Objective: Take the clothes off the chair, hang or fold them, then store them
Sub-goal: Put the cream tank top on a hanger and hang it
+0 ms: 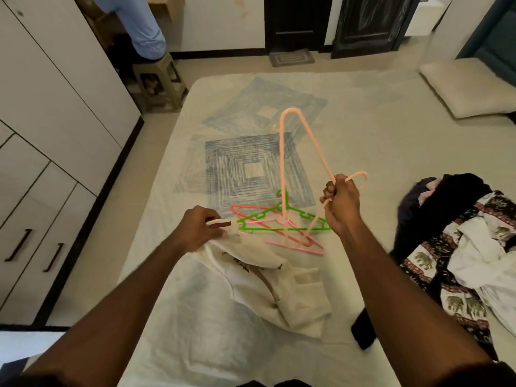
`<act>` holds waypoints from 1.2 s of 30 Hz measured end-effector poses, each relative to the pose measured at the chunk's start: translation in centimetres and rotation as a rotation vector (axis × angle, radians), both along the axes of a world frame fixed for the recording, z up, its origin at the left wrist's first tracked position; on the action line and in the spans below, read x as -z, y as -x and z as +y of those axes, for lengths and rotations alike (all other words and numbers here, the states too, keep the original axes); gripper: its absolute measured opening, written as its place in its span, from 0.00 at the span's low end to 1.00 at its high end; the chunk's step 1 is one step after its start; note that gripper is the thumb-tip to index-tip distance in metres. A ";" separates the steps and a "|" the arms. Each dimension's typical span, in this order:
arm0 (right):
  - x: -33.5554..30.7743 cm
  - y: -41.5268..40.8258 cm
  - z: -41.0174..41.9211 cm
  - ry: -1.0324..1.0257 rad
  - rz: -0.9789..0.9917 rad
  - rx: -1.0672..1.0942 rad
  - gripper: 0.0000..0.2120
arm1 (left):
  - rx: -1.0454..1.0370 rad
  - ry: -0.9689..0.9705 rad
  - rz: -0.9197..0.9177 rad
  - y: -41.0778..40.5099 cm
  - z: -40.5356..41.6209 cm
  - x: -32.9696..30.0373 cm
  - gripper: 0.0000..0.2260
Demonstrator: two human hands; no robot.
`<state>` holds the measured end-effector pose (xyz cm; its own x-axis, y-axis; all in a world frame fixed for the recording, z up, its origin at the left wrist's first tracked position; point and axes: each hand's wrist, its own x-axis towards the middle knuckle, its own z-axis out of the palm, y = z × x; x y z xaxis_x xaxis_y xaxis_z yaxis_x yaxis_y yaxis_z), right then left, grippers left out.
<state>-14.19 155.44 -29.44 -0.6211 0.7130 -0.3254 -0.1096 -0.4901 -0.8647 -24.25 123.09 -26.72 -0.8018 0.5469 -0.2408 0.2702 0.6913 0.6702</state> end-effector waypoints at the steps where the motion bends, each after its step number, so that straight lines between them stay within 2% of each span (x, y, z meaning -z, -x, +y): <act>1: -0.1 0.7 -1.1 0.091 0.055 0.010 0.11 | 0.031 0.017 0.053 -0.1 -0.1 -0.1 0.06; 5: -1.1 3.9 -5.9 0.323 0.256 0.001 0.13 | 0.130 -0.117 0.117 -1.1 -0.4 -1.5 0.07; 10: -4.7 5.8 -7.6 0.415 0.397 -0.030 0.11 | 0.175 -0.139 0.179 -1.4 -1.5 -3.8 0.07; 18: -6.9 6.5 -8.4 0.399 0.457 -0.122 0.11 | 0.127 -0.221 0.205 -1.0 -2.7 -5.9 0.07; 24: -5.9 7.0 -7.0 0.446 0.524 -0.069 0.11 | 0.028 -0.280 0.172 -0.5 -5.2 -6.8 0.05; 32: -8.0 8.8 -11.4 0.337 0.513 -0.289 0.11 | 0.020 -0.292 0.230 -0.4 -5.2 -8.8 0.06; 36: -7.9 9.3 -12.9 0.273 0.459 -0.404 0.11 | -0.080 -0.365 0.285 -0.4 -5.3 -10.2 0.08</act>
